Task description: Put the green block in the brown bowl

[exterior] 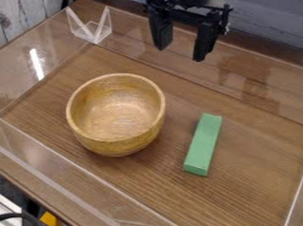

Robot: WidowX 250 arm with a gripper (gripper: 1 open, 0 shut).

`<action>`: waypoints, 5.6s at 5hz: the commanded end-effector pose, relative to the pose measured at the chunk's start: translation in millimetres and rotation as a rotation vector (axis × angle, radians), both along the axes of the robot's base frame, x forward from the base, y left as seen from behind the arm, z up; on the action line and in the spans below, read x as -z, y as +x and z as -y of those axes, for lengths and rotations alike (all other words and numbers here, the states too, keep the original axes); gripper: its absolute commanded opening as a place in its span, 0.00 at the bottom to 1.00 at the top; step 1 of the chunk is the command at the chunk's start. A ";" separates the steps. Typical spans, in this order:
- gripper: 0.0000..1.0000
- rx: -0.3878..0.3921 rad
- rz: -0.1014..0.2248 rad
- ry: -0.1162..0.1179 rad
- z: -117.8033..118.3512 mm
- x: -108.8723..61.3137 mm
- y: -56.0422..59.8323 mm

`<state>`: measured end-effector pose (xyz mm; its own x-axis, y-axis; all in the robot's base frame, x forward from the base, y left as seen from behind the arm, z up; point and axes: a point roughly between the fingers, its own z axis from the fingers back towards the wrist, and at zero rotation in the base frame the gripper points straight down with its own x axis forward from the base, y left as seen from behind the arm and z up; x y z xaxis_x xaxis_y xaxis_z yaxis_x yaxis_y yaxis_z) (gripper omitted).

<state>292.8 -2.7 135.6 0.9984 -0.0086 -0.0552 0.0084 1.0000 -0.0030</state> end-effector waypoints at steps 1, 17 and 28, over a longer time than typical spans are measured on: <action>1.00 0.081 -0.019 -0.002 7.8 2.6 -3.1; 1.00 -0.043 -0.018 0.001 62.5 88.9 -40.9; 0.00 0.012 -0.050 -0.028 95.1 110.1 -43.7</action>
<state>246.4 -94.8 19.3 0.9914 -0.0202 -0.1297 0.0173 0.9996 -0.0236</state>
